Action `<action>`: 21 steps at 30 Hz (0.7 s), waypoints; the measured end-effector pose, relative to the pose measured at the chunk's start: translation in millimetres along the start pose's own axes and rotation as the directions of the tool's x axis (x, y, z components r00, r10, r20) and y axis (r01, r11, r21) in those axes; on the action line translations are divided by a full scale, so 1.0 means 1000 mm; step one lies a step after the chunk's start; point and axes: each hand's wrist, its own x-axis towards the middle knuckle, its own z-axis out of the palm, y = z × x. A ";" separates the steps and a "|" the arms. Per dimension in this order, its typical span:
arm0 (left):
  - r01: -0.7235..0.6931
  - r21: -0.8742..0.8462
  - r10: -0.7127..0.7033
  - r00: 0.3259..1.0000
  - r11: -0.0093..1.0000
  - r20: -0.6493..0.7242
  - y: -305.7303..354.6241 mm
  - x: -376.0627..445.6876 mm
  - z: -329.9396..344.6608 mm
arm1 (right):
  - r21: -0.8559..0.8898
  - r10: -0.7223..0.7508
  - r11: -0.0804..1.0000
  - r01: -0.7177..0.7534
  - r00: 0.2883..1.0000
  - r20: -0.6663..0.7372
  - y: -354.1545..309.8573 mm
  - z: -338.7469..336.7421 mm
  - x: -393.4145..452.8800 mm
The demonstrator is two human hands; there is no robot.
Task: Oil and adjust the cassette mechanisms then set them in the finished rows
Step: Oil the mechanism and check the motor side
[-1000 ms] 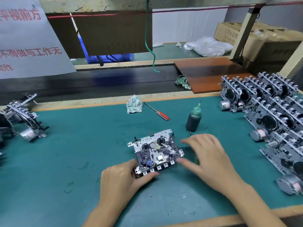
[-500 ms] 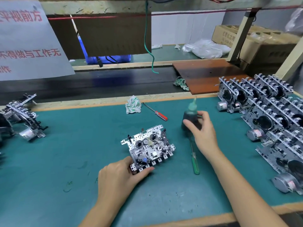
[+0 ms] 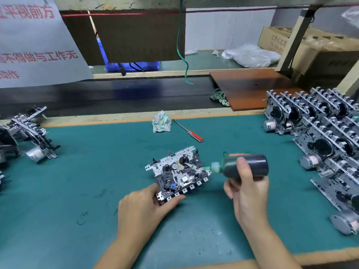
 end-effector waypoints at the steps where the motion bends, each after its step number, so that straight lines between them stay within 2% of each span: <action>1: -0.002 -0.001 0.002 1.000 1.000 0.001 0.000 0.000 0.000 | -0.016 -0.002 1.000 0.001 1.000 -0.003 0.000 0.002 -0.003; 5: -0.036 -0.014 0.036 0.999 0.999 -0.019 0.001 0.000 -0.003 | -0.133 -0.016 0.991 0.006 0.997 -0.071 0.006 0.004 -0.011; 9: -0.044 -0.028 0.044 0.999 0.999 -0.016 0.002 0.001 -0.003 | -0.214 -0.047 0.976 0.034 0.997 -0.055 0.011 0.005 -0.014; 21: -0.061 -0.042 0.059 0.997 0.997 -0.041 0.001 0.000 -0.001 | -0.285 -0.120 0.952 0.114 0.993 -0.004 0.017 0.003 -0.016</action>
